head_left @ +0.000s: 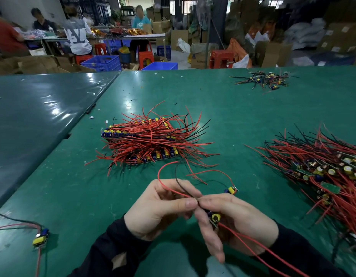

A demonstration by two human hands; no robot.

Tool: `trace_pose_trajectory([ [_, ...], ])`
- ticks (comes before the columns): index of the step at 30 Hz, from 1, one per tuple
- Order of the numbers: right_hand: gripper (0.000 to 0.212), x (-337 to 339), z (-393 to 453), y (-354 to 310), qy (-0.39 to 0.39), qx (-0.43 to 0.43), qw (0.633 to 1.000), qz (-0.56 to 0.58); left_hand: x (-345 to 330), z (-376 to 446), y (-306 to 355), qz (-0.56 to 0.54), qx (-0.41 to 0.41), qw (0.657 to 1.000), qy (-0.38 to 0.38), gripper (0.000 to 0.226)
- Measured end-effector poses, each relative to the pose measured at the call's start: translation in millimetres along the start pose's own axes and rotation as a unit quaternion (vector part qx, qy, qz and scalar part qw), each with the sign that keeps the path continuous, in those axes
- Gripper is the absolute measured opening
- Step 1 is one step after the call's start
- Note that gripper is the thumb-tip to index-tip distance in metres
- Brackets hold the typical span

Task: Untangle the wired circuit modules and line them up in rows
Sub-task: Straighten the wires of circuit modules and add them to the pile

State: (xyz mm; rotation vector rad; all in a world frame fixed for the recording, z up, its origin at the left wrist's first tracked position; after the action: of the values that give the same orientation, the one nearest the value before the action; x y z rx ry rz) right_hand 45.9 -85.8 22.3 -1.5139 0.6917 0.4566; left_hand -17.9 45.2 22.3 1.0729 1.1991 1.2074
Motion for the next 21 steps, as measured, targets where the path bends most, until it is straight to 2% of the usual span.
trace_pose_trajectory([
  [2, 0.030, 0, 0, -2, 0.010, 0.007, 1.000, 0.000, 0, 1, -1, -0.005, -0.017, 1.000, 0.025, 0.033],
  [5, 0.030, 4, 1, -4, 0.089, 0.043, 0.993, -0.067, -3, 3, 0, 0.048, -0.057, 0.994, 0.078, 0.012],
  [8, 0.035, 11, 1, 0, 0.185, 0.091, 0.962, -0.181, -5, 5, -9, 0.082, -0.030, 0.982, 0.167, 0.009],
  [10, 0.036, 14, 1, 4, 0.216, 0.112, 0.941, -0.234, -6, 7, -14, 0.092, -0.005, 0.974, 0.206, 0.007],
  [15, 0.036, 16, -1, 11, 0.246, 0.138, 0.888, -0.362, 1, 8, -15, 0.122, 0.050, 0.970, 0.203, 0.012],
  [18, 0.034, 13, 0, 14, 0.246, 0.135, 0.870, -0.406, 8, 8, -14, 0.117, 0.084, 0.972, 0.188, 0.016],
  [19, 0.035, 12, 0, 14, 0.245, 0.133, 0.873, -0.400, 9, 8, -14, 0.106, 0.086, 0.974, 0.182, 0.016],
  [21, 0.037, 10, 0, 11, 0.241, 0.117, 0.906, -0.328, 9, 8, -12, 0.069, 0.075, 0.980, 0.171, 0.012],
])
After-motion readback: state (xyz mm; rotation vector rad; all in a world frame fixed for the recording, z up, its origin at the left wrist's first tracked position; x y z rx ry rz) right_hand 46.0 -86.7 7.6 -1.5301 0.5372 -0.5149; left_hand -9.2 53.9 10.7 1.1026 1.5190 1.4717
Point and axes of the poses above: each hand's wrist, its own z-axis towards the middle knuckle, its own x-axis out of the back of the hand, y = z × x, the point moved 2 cm from there along z, towards the middle knuckle, and after that the axes turned 15 degrees about z, right-handed, at the moved point
